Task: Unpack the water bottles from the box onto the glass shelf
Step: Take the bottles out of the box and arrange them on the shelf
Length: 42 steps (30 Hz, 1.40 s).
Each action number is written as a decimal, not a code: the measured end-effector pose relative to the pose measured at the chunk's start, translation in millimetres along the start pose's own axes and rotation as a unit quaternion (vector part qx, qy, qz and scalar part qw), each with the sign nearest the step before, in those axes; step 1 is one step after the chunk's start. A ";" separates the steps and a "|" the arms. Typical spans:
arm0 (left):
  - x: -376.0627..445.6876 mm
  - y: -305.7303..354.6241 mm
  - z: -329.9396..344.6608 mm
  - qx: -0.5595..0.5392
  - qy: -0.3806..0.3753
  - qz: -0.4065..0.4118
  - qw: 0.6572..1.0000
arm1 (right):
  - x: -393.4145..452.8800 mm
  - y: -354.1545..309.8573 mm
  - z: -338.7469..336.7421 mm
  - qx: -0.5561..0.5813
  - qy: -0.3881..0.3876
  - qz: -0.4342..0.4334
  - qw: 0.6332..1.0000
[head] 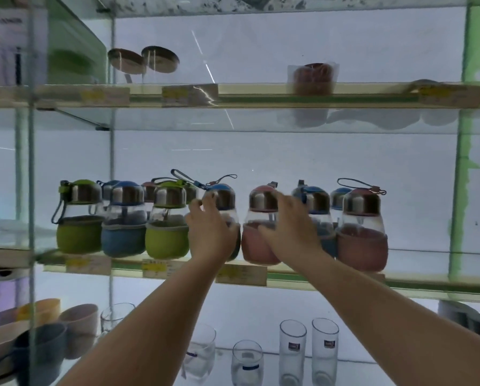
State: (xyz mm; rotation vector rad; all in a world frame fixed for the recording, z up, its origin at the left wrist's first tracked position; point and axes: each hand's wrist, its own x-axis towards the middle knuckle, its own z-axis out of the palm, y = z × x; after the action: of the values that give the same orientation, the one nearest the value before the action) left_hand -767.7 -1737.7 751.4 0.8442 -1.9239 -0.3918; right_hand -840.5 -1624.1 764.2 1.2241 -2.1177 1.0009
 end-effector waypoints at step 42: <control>45.7 -121.5 -78.9 0.077 0.019 -0.028 0.996 | 26.6 -128.3 87.6 -0.248 -0.069 -0.056 0.965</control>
State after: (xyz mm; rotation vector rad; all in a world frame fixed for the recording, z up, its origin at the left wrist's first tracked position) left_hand -665.0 -1849.5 748.0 1.0019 -1.9165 -0.2614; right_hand -745.2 -1749.3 774.5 1.1594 -2.1899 0.3067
